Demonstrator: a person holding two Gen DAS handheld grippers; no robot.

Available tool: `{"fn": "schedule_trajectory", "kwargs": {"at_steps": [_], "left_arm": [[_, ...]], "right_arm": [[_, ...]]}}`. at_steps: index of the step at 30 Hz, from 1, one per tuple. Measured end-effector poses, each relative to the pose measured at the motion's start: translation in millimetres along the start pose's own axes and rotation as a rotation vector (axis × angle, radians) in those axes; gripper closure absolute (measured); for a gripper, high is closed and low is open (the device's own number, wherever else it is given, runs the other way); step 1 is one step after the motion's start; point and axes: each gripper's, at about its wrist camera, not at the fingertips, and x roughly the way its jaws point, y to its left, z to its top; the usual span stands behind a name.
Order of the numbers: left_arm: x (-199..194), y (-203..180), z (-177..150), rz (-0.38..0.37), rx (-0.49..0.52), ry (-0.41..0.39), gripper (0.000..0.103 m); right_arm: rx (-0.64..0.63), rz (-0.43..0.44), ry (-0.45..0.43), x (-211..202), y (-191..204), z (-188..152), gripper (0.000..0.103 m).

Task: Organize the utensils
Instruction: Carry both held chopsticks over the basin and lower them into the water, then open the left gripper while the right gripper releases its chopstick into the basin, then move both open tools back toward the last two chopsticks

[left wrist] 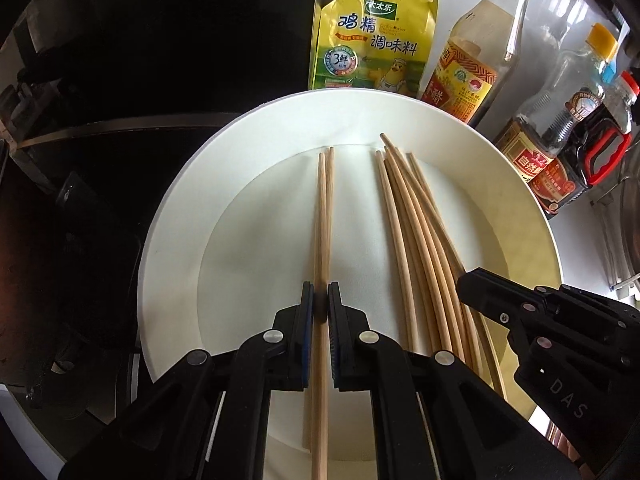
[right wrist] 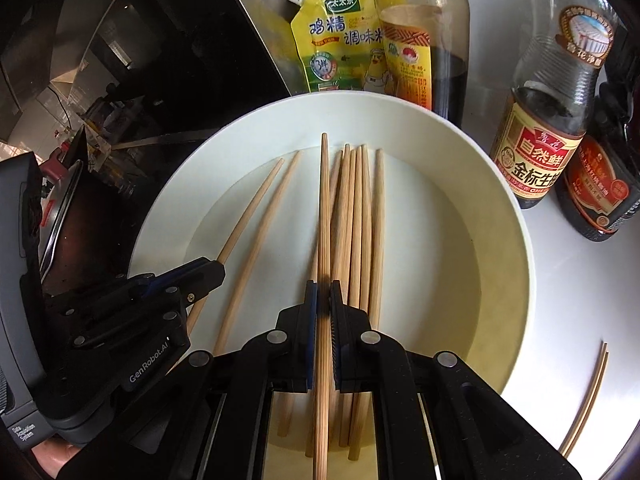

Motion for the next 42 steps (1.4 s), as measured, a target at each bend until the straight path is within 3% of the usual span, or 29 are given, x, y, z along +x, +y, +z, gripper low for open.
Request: {"fn": "schedule_trajectory", "kwargs": {"at_steps": [10,11,21,32,42], "left_arm": [[8,6,5,0.005,-0.002,0.028,0.095],[7,7,7,0.009,-0.006,0.028,0.095],[-32,23,6,0.048,-0.053,-0.068,0.037],[-58,27,-16,0.065,-0.047,-0.103,0.024],[-92,16,-49,0.057,-0.045,-0.139,0.018]], "right_arm": [[0.021,0.001,0.042,14,1,5,0.096],[0.023,0.002,0.036,12,1,5,0.092],[-0.028,-0.08,-0.03,-17,2,-1,0.079],[-0.028,-0.084,-0.091,-51,14,-30,0.056],[-0.038,-0.076,-0.115,-80,19,-70,0.054]]}}
